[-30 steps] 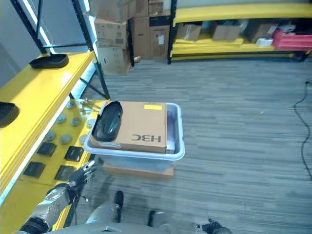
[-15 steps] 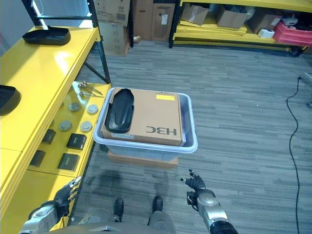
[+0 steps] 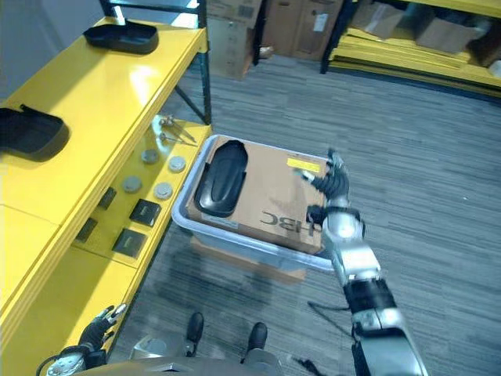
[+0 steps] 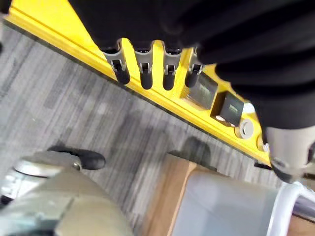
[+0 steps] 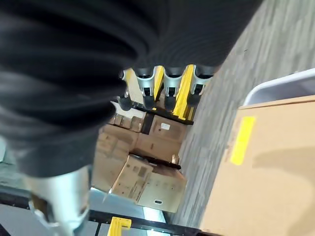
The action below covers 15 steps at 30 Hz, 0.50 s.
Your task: Move parts from the plastic box to the shelf.
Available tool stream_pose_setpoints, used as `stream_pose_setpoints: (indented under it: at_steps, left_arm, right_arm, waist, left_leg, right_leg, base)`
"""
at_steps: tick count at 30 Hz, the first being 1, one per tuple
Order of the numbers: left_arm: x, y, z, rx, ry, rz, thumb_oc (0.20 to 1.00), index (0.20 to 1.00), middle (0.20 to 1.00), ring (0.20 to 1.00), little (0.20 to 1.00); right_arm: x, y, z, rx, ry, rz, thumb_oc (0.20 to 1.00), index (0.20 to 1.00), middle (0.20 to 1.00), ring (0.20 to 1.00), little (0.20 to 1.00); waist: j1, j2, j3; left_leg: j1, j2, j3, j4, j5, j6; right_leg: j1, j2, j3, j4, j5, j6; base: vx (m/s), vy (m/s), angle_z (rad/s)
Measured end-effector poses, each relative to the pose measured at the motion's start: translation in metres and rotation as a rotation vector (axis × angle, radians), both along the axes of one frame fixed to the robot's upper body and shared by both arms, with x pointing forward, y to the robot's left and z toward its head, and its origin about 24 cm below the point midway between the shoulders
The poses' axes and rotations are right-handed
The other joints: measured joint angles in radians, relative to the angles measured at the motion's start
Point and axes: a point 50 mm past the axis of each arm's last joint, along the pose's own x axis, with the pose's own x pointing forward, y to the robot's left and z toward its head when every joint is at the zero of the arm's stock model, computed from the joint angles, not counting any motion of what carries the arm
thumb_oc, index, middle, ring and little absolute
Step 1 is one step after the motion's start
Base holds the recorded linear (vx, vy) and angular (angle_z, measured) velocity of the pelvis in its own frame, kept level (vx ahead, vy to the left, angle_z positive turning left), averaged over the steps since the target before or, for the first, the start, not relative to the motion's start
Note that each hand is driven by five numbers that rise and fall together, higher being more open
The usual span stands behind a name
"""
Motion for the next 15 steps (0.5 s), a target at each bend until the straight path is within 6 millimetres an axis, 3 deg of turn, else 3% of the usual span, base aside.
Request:
stream_pose_setpoints:
  at_steps: [3, 5, 9, 15]
  left_arm:
    - [-0.008, 0.005, -0.007, 0.016, 0.044, 0.011, 1.000, 1.000, 1.000, 1.000, 1.000]
    - [-0.007, 0.005, -0.007, -0.004, 0.037, 0.001, 1.000, 1.000, 1.000, 1.000, 1.000]
    - [-0.012, 0.005, -0.011, -0.071, 0.061, -0.004, 1.000, 1.000, 1.000, 1.000, 1.000]
    - [-0.004, 0.002, -0.008, -0.114, 0.012, -0.041, 1.000, 1.000, 1.000, 1.000, 1.000]
  right_arm:
    - [0.015, -0.013, -0.008, -0.013, 0.101, -0.136, 1.000, 1.000, 1.000, 1.000, 1.000]
    - [0.016, -0.031, -0.024, -0.003, 0.186, -0.252, 1.000, 1.000, 1.000, 1.000, 1.000]
    - [0.003, -0.062, -0.057, 0.008, 0.352, -0.470, 1.000, 1.000, 1.000, 1.000, 1.000]
    - [0.001, -0.071, -0.055, 0.019, 0.349, -0.557, 1.000, 1.000, 1.000, 1.000, 1.000]
  waist:
    - [0.052, 0.001, 0.016]
    - [0.100, 0.011, 0.038]
    - [0.144, 0.043, 0.083]
    - [0.172, 0.041, 0.107]
  left_leg:
    - [-0.037, -0.011, -0.044, 0.037, 0.000, -0.001]
    - [-0.068, -0.020, -0.062, 0.059, 0.000, -0.001]
    - [-0.110, -0.038, -0.109, 0.089, 0.000, -0.001]
    - [-0.118, -0.060, -0.141, 0.091, 0.006, -0.002]
  right_leg:
    - [-0.006, -0.007, -0.045, 0.000, -0.006, 0.001]
    - [-0.016, -0.012, -0.058, 0.000, -0.006, 0.001]
    - [-0.018, -0.025, -0.110, 0.000, -0.006, 0.003]
    - [-0.008, -0.040, -0.144, 0.000, -0.009, 0.013]
  base:
    - [-0.05, 0.090, 0.46]
    - [-0.04, 0.095, 0.40]
    - [-0.02, 0.090, 0.36]
    - [0.01, 0.071, 0.19]
